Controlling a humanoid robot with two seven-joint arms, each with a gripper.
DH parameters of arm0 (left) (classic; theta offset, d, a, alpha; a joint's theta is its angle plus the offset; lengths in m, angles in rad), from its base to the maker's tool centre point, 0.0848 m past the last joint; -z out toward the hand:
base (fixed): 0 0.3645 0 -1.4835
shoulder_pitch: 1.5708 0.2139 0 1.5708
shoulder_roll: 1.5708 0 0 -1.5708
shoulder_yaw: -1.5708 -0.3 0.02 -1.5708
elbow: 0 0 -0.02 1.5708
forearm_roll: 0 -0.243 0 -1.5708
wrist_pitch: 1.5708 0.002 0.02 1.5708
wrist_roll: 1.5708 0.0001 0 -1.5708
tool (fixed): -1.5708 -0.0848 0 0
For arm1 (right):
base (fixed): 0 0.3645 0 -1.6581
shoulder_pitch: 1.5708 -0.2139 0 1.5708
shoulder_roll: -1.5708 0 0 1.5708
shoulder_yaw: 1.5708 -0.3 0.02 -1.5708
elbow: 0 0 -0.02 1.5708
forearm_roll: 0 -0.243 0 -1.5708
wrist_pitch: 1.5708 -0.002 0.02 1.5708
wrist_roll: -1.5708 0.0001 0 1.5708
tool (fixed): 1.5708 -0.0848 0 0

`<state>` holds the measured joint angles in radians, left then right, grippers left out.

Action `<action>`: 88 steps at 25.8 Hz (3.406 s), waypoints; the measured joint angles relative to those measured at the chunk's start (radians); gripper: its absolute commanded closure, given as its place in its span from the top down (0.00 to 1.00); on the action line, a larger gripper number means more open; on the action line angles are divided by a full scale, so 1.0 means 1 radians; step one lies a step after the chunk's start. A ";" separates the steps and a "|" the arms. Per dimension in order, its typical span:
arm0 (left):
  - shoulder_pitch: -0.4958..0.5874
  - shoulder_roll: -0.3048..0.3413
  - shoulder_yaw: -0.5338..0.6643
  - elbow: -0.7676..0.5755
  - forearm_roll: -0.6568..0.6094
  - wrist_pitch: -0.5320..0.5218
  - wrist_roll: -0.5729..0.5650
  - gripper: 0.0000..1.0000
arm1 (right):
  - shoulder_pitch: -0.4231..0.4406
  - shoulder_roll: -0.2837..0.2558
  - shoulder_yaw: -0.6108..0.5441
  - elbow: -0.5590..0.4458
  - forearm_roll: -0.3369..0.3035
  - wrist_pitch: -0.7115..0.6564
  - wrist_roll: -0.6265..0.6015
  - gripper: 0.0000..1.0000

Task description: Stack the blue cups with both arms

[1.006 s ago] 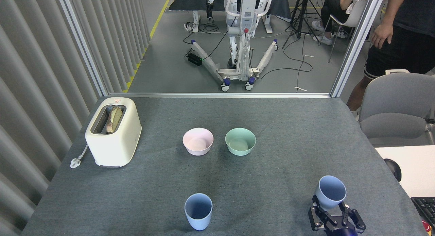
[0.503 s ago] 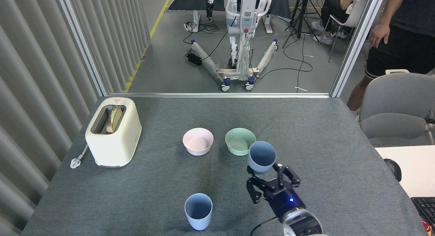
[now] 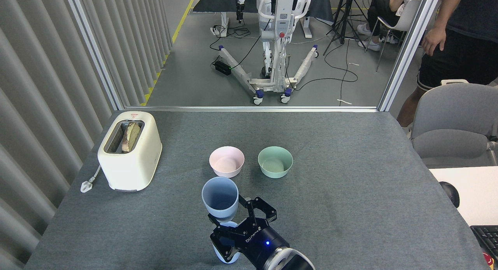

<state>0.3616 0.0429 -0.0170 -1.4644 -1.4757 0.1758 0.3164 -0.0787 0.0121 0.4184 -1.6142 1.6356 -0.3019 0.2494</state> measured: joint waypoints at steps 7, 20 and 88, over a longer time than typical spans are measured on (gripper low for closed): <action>-0.001 0.000 0.002 0.013 0.003 0.000 0.013 1.00 | 0.073 -0.020 0.007 -0.009 0.011 -0.005 -0.008 0.52; -0.001 0.000 0.002 0.015 0.005 -0.001 0.018 1.00 | 0.096 -0.021 -0.003 0.010 0.008 0.004 -0.034 0.59; -0.003 0.001 -0.008 -0.130 0.002 -0.071 0.018 1.00 | 0.342 -0.056 -0.561 0.048 -0.233 -0.006 -0.432 0.99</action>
<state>0.3589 0.0443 -0.0252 -1.5945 -1.4738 0.1049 0.3339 0.2630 -0.0434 -0.1426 -1.5666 1.4028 -0.3078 -0.1827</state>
